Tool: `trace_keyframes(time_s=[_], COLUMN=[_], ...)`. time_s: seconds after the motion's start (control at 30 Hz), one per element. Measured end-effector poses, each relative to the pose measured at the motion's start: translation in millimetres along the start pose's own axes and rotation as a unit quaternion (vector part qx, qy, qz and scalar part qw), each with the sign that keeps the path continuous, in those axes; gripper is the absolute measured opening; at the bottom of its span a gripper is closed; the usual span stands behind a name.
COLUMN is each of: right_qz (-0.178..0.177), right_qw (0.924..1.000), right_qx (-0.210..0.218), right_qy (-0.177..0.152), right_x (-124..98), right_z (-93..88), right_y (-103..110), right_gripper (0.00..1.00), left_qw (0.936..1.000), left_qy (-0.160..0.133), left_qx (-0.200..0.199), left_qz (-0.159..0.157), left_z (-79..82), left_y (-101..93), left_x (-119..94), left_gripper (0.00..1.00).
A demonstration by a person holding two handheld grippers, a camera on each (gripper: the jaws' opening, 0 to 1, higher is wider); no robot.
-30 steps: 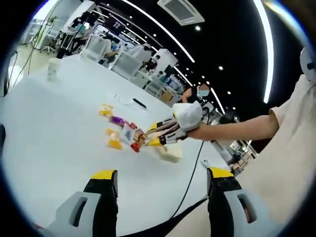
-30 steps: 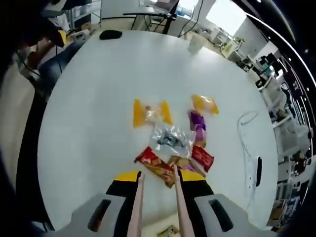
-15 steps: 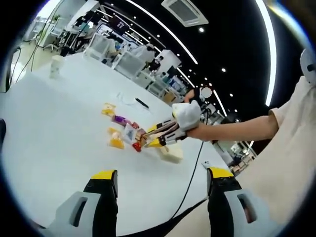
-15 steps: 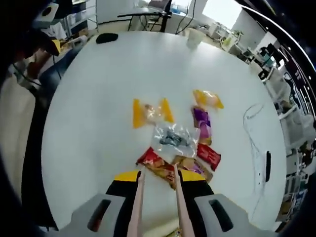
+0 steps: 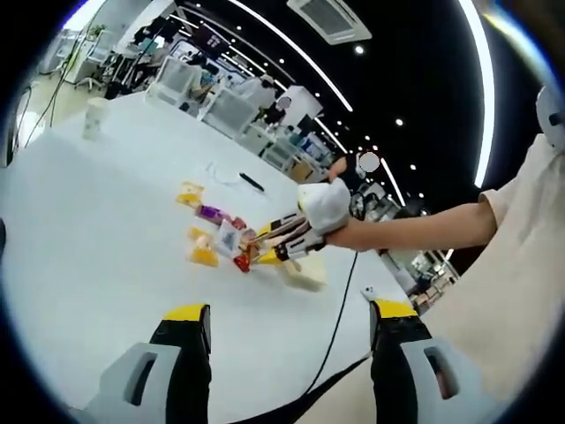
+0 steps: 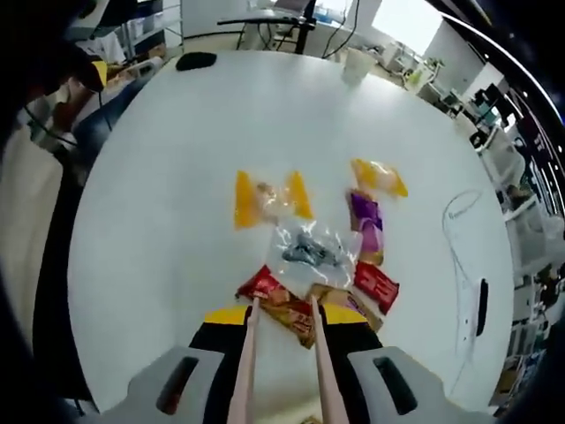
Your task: Place the target food into the container with the food tongs after gripping and lifting it, then release it inside without dropping or visibly crushing the food.
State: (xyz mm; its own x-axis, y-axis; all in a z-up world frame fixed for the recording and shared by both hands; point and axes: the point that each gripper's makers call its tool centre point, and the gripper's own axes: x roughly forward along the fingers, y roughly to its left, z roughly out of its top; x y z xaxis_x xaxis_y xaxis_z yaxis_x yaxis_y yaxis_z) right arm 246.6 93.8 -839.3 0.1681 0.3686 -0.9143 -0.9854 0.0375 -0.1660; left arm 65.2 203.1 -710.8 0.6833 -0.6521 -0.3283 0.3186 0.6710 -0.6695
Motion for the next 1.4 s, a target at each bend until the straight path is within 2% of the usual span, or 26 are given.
trace_keyframes(time_s=[0.1, 0.27, 0.5, 0.6, 0.67, 0.97, 1.07, 1.3, 1.4], right_qz=[0.001, 0.006, 0.005, 0.006, 0.007, -0.003, -0.013, -0.027, -0.020], right_qw=[1.0000, 0.9962, 0.9955, 0.9910, 0.9846, 0.9790, 0.9721, 0.9626, 0.9655], right_qx=[0.004, 0.086, 0.094, 0.132, 0.173, 0.202, 0.232, 0.267, 0.257], right_qy=[-0.005, -0.004, -0.012, -0.018, -0.027, -0.030, -0.033, -0.039, -0.036], right_x=[0, 0, 1, 3, 5, 8, 8, 10, 9], right_z=[2.3, -3.7, -4.9, -6.1, -8.1, -11.6, -12.9, -17.2, -16.4], right_y=[1, -1, 0, -2, -4, -4, -4, -2, 1], right_gripper=[0.29, 0.29, 0.29, 0.30, 0.30, 0.30, 0.30, 0.30, 0.30], left_qw=[1.0000, 1.0000, 1.0000, 1.0000, 1.0000, 1.0000, 1.0000, 0.9999, 0.9999], left_qy=[0.000, -0.002, -0.003, -0.003, -0.002, -0.005, -0.007, -0.007, -0.006], left_qx=[-0.002, -0.006, -0.004, -0.004, -0.005, -0.005, -0.006, -0.003, -0.002], left_qz=[0.003, 0.003, 0.000, 0.001, 0.002, 0.002, -0.002, -0.013, -0.014], left_z=[-1.0, -0.9, -0.9, -2.3, -4.1, -3.8, -2.5, -0.2, 0.9], left_y=[1.5, 1.9, 0.2, 0.9, 2.2, 5.2, 5.0, 3.0, 4.6], left_x=[-1, -1, 1, 1, 0, -1, 2, 5, 5], left_gripper=[0.73, 0.72, 0.73, 0.73, 0.72, 0.72, 0.72, 0.72, 0.73])
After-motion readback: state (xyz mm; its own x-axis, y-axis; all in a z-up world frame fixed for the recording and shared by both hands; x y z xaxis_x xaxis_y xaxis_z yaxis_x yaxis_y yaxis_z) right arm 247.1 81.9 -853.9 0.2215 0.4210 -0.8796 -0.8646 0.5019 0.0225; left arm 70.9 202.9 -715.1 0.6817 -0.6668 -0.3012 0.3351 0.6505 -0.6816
